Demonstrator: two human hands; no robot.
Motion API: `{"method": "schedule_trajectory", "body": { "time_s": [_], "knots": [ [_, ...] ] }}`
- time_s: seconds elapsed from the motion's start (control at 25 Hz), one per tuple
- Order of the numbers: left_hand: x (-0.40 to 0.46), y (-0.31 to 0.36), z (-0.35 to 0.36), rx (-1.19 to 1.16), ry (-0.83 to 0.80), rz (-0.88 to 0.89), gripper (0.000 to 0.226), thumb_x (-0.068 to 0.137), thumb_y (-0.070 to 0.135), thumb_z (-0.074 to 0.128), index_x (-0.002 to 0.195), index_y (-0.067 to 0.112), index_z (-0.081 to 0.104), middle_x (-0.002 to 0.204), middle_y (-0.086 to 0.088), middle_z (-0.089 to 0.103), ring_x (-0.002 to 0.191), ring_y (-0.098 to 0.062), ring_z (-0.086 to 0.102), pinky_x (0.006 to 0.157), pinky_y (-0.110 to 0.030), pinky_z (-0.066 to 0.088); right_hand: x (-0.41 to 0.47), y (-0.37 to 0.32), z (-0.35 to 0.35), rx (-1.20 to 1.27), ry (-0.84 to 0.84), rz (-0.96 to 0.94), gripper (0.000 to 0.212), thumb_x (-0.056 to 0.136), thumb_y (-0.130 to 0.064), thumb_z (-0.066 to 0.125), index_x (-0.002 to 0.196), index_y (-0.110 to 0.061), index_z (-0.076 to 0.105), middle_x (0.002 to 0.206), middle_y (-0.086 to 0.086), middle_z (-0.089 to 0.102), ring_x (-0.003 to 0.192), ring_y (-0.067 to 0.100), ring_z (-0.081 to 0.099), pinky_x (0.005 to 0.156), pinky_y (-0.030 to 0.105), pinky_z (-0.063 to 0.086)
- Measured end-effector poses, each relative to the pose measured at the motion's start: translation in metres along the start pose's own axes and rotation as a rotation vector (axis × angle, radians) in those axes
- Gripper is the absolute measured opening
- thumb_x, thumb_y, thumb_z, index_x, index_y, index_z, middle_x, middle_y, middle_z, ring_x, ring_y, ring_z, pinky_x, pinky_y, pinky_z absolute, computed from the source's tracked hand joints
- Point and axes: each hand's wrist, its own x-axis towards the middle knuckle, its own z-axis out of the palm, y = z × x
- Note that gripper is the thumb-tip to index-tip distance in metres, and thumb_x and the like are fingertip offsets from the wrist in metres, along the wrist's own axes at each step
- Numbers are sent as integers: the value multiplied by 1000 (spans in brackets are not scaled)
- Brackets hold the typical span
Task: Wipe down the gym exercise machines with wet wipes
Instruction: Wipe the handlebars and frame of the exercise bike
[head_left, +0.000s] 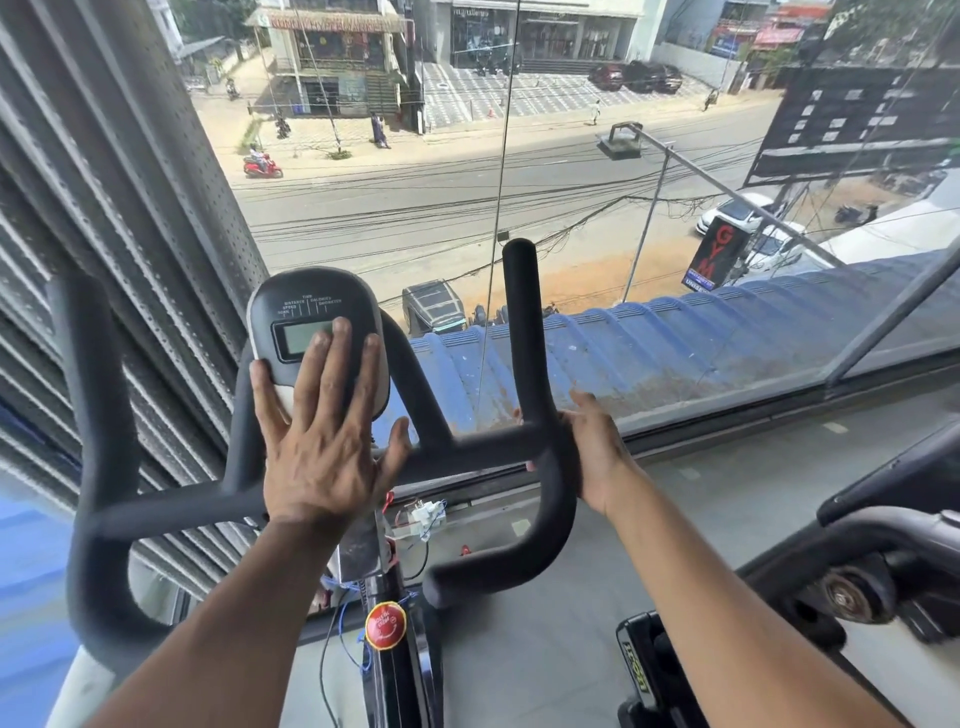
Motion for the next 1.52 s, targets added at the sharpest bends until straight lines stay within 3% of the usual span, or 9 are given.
{"method": "schedule_trajectory", "body": {
  "time_s": [0.12,0.24,0.4,0.52,0.72,0.92,1.08,1.2,1.52],
  "knots": [
    [-1,0,0,-8,8,0,85,98,57,33,166,24,-6,174,2,-15,160,-16,-13,124,-67,-8,-14,14,-9,-27,104,-43,36,105,-30,42,107,-5,69,80,13,67,68,23,62,60,32,50],
    [2,0,-1,-15,-23,0,85,99,59,30,166,25,-8,173,3,-18,159,-15,-15,123,-64,-14,-28,21,-20,-69,64,-170,26,107,-9,44,111,-6,69,87,7,67,76,16,59,66,26,50],
    [-2,-2,-1,9,-36,7,85,100,62,27,165,24,-11,172,1,-20,160,-17,-16,123,-62,-17,-45,23,-27,-799,423,-817,20,103,-12,58,112,-20,75,106,-2,69,92,5,63,84,25,55],
    [0,-2,-4,33,-66,-13,85,100,63,23,166,22,-12,172,0,-22,159,-18,-18,123,-62,-18,-53,27,-17,-1203,290,-1222,22,96,-4,67,116,-10,74,116,5,63,102,17,62,92,24,53],
    [1,1,-2,64,-143,-26,82,103,65,18,165,24,-17,171,-1,-26,159,-20,-19,122,-61,-21,-79,50,-19,-1447,401,-1184,17,94,-10,69,110,-15,75,94,0,61,89,28,54,83,37,52],
    [-7,-9,-33,106,-283,59,86,104,64,29,165,22,-16,172,-5,-24,160,-22,-16,127,-61,-8,-128,75,-16,-1360,271,-1074,17,91,-9,72,107,-14,75,90,-2,62,84,19,56,76,34,54],
    [-54,-47,-38,89,-343,12,94,95,82,22,167,29,-6,174,-5,-19,161,-24,-13,128,-62,-1,-134,36,-12,-1134,412,-1046,14,88,-4,75,99,-12,74,87,-1,64,75,12,57,72,19,44],
    [-70,-61,-27,30,-395,-122,96,89,88,26,166,39,-5,174,-5,-16,162,-31,-5,125,-68,4,-107,17,9,-1126,468,-1032,10,88,-5,75,96,-10,73,86,1,63,71,16,59,67,26,50],
    [-73,-70,-23,-11,-353,-111,101,86,93,25,165,39,-5,174,-3,-18,161,-29,9,126,-61,19,-75,30,59,-1131,546,-850,15,97,-5,62,105,-7,74,100,8,58,81,28,64,73,29,50]
  ]
}}
